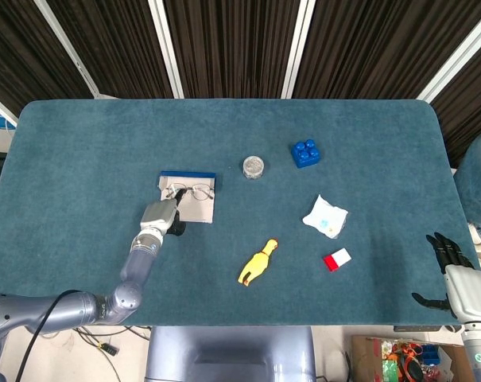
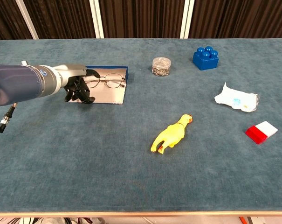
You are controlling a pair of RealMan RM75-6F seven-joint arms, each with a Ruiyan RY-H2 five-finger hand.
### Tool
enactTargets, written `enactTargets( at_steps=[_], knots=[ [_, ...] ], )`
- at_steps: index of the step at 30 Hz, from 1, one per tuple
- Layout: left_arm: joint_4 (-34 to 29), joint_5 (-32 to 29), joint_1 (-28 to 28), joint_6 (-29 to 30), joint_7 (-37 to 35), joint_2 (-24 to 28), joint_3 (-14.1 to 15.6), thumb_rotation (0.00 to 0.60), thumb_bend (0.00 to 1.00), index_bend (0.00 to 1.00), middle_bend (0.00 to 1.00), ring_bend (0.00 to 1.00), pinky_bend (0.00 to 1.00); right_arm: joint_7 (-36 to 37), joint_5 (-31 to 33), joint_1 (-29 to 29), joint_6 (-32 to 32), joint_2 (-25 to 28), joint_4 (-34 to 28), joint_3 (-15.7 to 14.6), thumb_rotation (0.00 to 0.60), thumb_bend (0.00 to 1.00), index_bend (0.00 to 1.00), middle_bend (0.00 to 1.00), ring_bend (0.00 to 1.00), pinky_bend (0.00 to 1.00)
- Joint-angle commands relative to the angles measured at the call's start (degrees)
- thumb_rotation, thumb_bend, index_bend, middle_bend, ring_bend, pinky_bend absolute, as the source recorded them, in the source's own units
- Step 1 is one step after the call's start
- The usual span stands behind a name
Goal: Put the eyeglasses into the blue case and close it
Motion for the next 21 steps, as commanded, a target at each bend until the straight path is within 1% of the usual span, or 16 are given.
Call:
enactTargets(
  at_steps=[1, 21],
  knots=[
    [1.14, -1.20, -0.67, -0.51, 0.02, -0.60, -0.20, 0.600, 0.44, 0.00, 0.71, 0.75, 0.75, 0.02, -0.03, 0.00, -0.03, 0.03, 0.00, -0.02, 0.600, 0.11, 0.00, 0.00, 0.04, 0.21],
    [5.58, -2.65, -2.71, -0.76, 0.84, -3.31, 0.16, 0.600, 0.44, 0.00, 0.71, 0.75, 0.75, 0.02, 0.20, 0.03, -0.26, 0.18, -0.15, -0.01, 0.600, 0.11, 0.00, 0.00, 0.04, 0.21]
  ],
)
